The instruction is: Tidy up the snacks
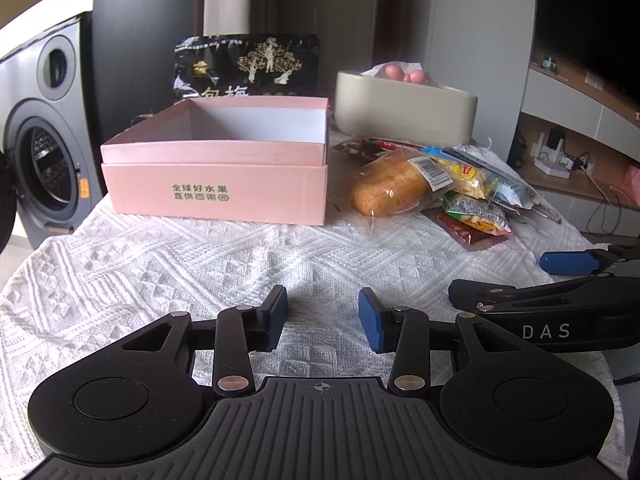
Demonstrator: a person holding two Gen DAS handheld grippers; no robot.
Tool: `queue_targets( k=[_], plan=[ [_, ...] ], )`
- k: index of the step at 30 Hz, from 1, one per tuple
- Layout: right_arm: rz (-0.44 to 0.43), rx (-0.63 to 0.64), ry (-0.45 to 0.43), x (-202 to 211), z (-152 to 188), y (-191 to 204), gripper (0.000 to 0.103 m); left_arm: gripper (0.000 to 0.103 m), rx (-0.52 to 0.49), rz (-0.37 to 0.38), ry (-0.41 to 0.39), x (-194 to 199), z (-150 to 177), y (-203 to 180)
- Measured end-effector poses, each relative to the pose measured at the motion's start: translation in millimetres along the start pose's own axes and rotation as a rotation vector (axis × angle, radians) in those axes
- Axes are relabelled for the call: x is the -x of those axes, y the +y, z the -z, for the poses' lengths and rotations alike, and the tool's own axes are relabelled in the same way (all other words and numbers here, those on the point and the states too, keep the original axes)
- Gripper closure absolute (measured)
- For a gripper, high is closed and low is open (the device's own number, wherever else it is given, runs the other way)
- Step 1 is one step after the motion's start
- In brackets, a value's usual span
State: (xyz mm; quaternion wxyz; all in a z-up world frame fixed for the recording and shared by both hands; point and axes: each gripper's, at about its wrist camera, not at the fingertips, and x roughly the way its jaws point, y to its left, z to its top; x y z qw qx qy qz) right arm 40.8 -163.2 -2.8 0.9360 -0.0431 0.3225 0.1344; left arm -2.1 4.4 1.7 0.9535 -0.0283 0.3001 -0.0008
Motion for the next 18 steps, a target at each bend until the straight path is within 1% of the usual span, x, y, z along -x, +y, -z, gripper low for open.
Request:
queue_targets(
  k=[18],
  plan=[
    [0.010, 0.008, -0.002, 0.1, 0.0, 0.4, 0.000, 0.058, -0.001, 0.001, 0.007, 0.3, -0.2, 0.5]
  ],
)
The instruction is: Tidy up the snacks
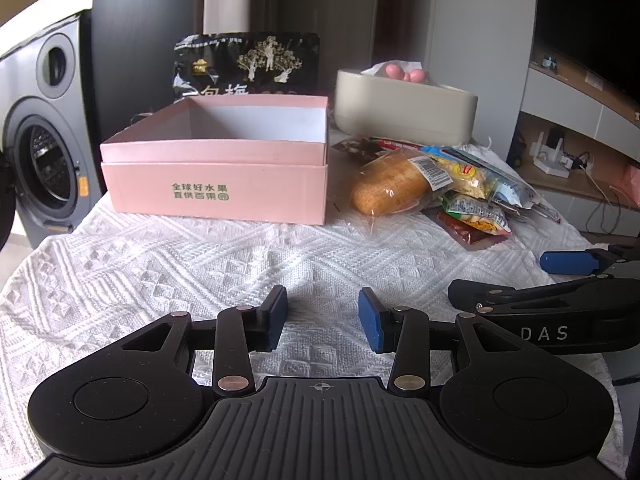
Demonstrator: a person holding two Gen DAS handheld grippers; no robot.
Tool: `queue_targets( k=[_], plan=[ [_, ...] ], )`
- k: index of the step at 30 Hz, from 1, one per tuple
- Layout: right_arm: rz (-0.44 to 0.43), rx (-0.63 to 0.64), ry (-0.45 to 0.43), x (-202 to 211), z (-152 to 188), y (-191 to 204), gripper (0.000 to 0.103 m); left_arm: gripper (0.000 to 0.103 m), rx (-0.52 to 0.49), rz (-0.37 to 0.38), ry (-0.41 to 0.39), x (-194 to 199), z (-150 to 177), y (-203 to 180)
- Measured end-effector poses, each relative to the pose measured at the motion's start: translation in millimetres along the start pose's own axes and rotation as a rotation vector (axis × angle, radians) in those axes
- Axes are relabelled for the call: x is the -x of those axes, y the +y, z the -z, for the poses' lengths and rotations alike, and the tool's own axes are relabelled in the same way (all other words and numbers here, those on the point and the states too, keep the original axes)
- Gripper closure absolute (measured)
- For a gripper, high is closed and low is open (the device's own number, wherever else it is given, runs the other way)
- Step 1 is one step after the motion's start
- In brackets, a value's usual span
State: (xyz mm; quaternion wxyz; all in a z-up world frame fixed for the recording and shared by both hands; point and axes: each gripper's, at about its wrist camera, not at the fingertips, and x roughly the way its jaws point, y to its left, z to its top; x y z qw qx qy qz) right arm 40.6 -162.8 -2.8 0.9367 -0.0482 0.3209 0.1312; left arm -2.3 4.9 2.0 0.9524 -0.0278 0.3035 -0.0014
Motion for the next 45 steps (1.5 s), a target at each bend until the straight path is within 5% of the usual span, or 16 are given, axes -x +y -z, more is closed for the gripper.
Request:
queue_targets(
  k=[15, 21, 23, 28, 31, 38, 40, 45],
  plan=[
    [0.001, 0.000, -0.001, -1, 0, 0, 0.000, 0.058, -0.004, -0.013, 0.030, -2, -5, -3],
    [0.074, -0.029, -0.014, 2, -3, -2, 0.000, 0.059, 0.080, 0.037, 0.129, -6, -24, 12],
    [0.012, -0.046, 0.039, -1, -7, -9, 0.000, 0.065, 0.101, 0.071, 0.149, -7, -33, 18],
    [-0.096, 0.070, 0.222, -6, -25, -11, 0.000, 0.066, 0.033, 0.175, 0.040, -1, -61, 22],
    [-0.124, 0.098, 0.250, -9, -28, -15, 0.000, 0.066, -0.005, 0.225, 0.031, -9, -77, 16],
    [-0.150, 0.165, 0.244, -9, -25, -13, 0.000, 0.066, -0.023, 0.176, 0.032, -16, -82, 14],
    [-0.145, 0.175, 0.241, -7, -33, -16, 0.010, 0.066, -0.010, 0.209, 0.052, -15, -81, 21],
    [-0.125, 0.120, 0.045, 4, -67, -21, 0.014, 0.066, -0.001, 0.251, 0.095, -23, -76, 25]
  ],
)
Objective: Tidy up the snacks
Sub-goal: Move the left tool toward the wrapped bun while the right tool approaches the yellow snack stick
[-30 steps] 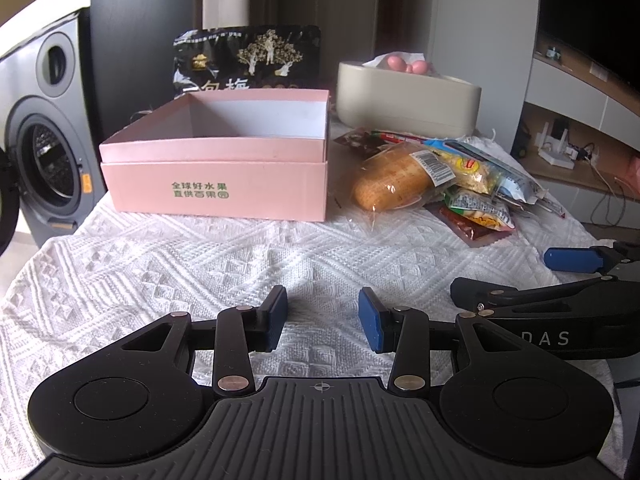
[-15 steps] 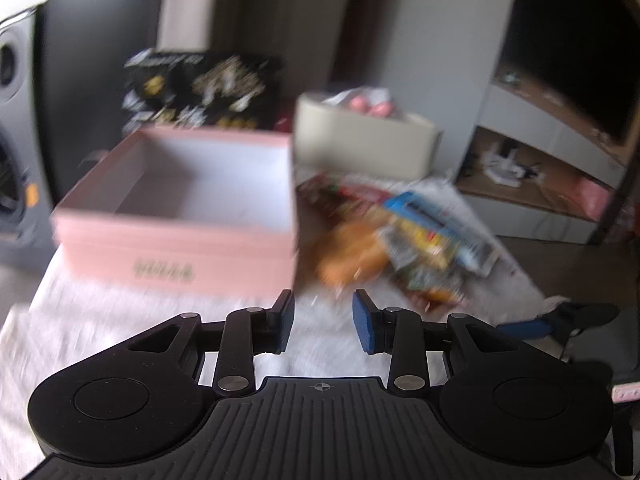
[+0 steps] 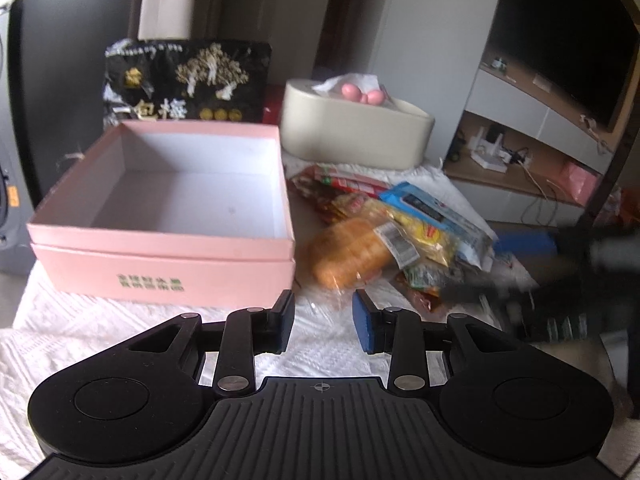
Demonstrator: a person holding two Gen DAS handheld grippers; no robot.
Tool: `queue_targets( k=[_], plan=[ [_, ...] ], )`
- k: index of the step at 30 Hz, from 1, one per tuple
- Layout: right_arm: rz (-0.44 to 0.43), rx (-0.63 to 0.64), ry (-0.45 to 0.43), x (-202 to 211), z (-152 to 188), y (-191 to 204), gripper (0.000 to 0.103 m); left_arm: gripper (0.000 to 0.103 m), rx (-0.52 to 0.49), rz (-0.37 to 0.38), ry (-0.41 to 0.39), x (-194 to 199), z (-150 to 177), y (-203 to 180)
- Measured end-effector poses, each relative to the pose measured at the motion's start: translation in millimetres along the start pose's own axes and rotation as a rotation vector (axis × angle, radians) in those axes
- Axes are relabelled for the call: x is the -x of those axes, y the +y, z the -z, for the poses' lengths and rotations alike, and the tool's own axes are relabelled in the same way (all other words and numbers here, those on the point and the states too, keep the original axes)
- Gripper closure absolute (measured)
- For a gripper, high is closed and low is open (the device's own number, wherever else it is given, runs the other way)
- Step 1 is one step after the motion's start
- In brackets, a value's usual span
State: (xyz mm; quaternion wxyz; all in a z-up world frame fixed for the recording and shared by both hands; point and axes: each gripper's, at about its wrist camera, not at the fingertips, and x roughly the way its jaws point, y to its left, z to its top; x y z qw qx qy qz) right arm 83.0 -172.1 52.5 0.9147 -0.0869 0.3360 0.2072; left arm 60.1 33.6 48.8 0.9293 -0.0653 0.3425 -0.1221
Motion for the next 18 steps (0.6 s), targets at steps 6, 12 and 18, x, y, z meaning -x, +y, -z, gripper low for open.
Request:
queue_targets(
  k=[6, 12, 18],
  plan=[
    [-0.032, 0.077, -0.083, -34, -39, 17, 0.017, 0.066, 0.023, 0.043, 0.052, -16, 3, -3],
    [-0.054, 0.095, -0.030, -93, -85, 14, 0.067, 0.066, 0.038, 0.094, 0.117, -35, 2, -8],
    [-0.070, 0.034, 0.089, -110, -81, -11, 0.076, 0.066, 0.093, 0.141, 0.145, -50, 1, -5]
  ],
)
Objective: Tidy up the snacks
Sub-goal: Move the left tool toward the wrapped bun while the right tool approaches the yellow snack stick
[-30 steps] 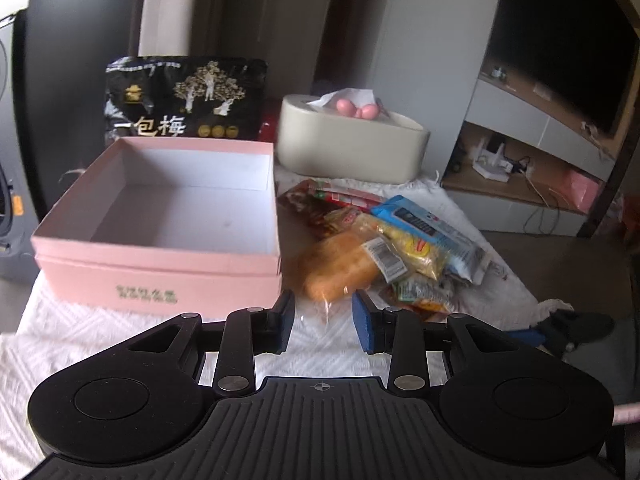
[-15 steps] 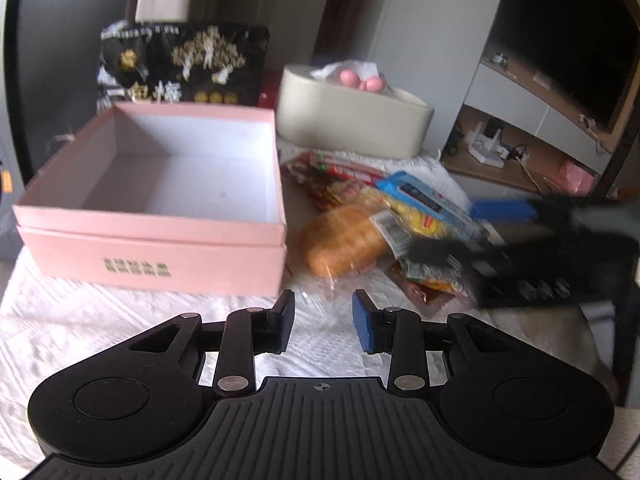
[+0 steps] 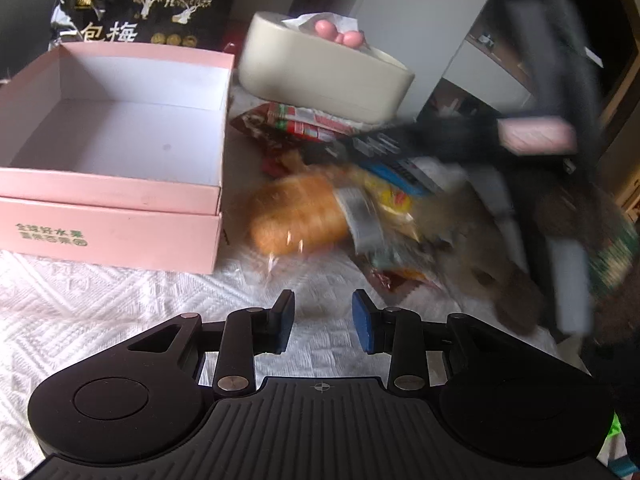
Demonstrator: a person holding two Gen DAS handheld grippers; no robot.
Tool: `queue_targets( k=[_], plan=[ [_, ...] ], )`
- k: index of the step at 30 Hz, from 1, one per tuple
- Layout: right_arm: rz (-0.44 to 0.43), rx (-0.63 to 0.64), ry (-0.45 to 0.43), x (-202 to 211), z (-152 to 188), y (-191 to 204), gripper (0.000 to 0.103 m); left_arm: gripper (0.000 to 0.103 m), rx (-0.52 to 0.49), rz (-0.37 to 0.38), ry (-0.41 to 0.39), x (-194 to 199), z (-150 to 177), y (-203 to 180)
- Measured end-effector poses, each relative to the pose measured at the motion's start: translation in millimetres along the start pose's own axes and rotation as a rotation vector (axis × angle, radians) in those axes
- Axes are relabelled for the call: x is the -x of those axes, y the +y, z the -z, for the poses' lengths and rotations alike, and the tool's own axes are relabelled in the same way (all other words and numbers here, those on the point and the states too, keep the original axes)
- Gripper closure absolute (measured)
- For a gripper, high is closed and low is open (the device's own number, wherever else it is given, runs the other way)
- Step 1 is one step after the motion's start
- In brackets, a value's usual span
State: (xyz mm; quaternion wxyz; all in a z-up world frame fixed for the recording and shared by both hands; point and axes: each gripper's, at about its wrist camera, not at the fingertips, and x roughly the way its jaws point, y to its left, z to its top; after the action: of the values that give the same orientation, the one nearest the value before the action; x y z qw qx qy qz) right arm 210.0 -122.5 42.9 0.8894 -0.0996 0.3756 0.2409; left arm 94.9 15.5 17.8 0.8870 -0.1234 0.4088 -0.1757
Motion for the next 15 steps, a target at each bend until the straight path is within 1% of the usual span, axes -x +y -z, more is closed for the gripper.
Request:
queue_targets(
  k=[3, 5, 9, 12, 15],
  plan=[
    [-0.044, -0.042, 0.015, 15, 16, -11, 0.076, 0.068, 0.035, 0.012, 0.000, -9, -4, 4],
    [-0.056, -0.075, 0.026, 26, 24, -16, 0.076, 0.068, 0.063, 0.026, -0.004, -11, -4, 7],
    [-0.084, -0.109, 0.036, 40, 33, -19, 0.076, 0.068, 0.116, 0.073, -0.037, -2, -2, 9],
    [-0.102, -0.095, 0.020, 47, 40, -17, 0.076, 0.068, 0.135, 0.066, -0.058, 6, -2, 13],
    [-0.123, -0.085, 0.010, 52, 44, -15, 0.076, 0.067, 0.176, 0.058, -0.065, 6, -5, 17]
  ],
)
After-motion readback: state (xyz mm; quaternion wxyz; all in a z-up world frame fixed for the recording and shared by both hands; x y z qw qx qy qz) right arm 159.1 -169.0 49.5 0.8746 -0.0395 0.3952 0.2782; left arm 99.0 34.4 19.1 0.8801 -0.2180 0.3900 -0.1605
